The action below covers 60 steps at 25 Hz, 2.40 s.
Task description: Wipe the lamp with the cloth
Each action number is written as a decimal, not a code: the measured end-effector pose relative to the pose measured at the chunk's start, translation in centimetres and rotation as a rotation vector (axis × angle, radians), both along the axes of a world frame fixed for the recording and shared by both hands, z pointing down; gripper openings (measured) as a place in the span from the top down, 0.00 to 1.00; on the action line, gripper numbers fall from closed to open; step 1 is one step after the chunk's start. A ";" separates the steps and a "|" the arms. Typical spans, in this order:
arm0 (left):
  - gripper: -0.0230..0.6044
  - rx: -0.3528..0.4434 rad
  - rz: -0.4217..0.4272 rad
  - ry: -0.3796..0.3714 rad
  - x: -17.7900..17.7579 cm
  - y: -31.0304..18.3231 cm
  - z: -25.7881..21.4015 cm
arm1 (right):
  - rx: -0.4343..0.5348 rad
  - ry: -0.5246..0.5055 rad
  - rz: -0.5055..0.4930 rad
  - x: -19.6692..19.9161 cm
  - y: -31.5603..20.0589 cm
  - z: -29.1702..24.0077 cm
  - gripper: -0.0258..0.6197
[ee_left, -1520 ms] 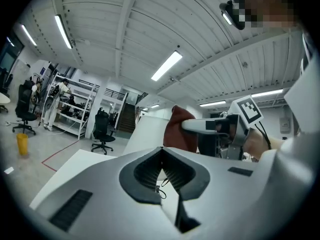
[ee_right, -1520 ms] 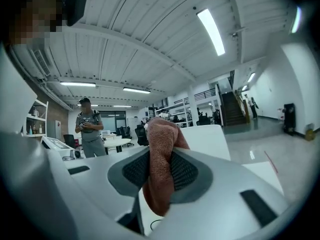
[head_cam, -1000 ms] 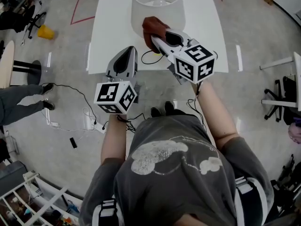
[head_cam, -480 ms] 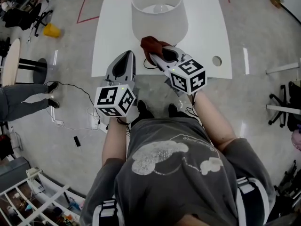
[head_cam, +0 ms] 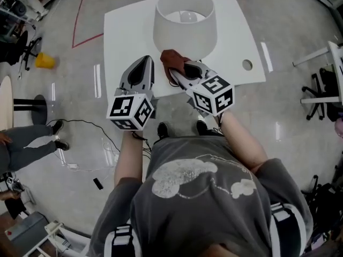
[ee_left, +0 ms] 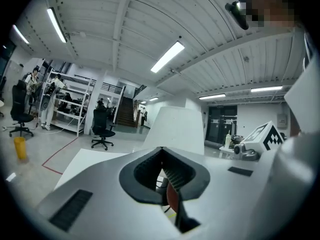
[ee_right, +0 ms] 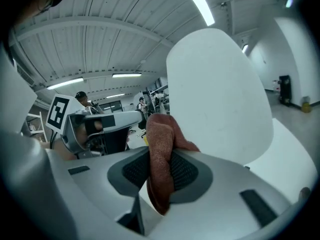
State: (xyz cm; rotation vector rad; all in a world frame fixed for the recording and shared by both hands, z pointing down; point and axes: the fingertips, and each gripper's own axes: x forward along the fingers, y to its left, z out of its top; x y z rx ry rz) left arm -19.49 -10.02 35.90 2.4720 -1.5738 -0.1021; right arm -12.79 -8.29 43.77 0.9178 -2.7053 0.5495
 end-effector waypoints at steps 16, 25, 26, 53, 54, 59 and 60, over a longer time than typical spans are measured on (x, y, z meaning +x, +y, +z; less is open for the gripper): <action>0.95 0.077 0.273 0.059 -3.6 -2.8 -3.0 | 0.248 -0.161 0.354 -1.2 -3.2 -13.7 0.82; 0.95 0.032 0.317 0.067 -5.0 -2.0 -1.7 | 0.155 -0.187 0.473 -0.6 -4.6 -10.6 0.82; 0.95 0.029 0.314 0.067 -5.1 -1.8 -1.6 | 0.139 -0.178 0.471 -0.7 -4.5 -9.8 0.82; 0.95 0.068 0.152 -0.028 -4.7 -0.7 -4.2 | 0.046 -0.212 0.261 -2.9 -2.2 -7.9 0.82; 0.95 0.077 0.162 -0.024 -5.1 -1.1 -4.3 | 0.053 -0.214 0.272 -3.3 -2.5 -8.0 0.82; 0.95 0.111 0.255 -0.004 -4.0 -2.8 -4.7 | 0.084 -0.231 0.348 -2.7 -3.3 -8.8 0.82; 0.95 0.113 0.277 0.000 -3.8 -3.3 -4.9 | 0.094 -0.232 0.369 -2.5 -3.7 -9.4 0.82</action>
